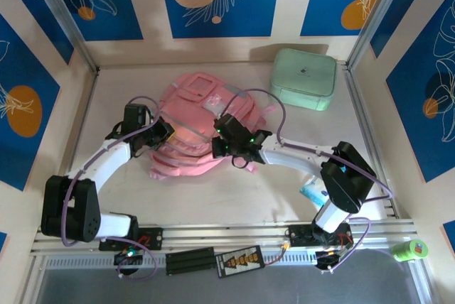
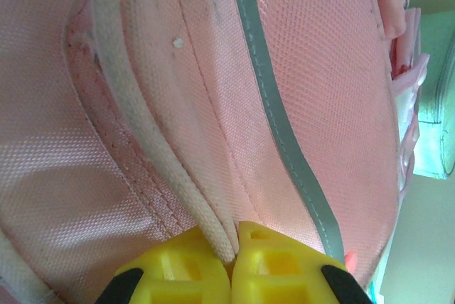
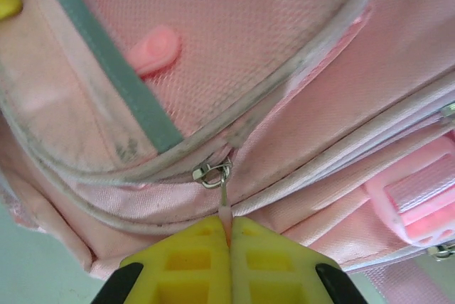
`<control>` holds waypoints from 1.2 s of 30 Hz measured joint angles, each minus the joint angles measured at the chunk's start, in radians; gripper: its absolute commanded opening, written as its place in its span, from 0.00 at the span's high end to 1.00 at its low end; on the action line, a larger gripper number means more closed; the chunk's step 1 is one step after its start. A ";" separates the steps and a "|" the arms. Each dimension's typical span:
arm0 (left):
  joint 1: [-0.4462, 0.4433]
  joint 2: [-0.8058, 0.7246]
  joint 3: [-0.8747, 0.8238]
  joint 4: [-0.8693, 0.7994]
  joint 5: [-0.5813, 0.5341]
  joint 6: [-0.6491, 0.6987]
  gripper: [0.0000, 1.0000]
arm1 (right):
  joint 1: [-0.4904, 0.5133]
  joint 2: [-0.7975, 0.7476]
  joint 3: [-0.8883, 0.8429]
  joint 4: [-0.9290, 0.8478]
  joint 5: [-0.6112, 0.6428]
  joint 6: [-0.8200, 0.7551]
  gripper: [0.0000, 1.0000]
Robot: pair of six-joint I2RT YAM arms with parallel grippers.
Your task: Pack books, pencil case, and school supplies into a backpack
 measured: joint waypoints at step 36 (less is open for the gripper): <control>-0.061 -0.161 0.259 -0.231 -0.408 0.402 0.00 | -0.443 -0.494 -0.133 -0.157 0.274 -0.011 0.01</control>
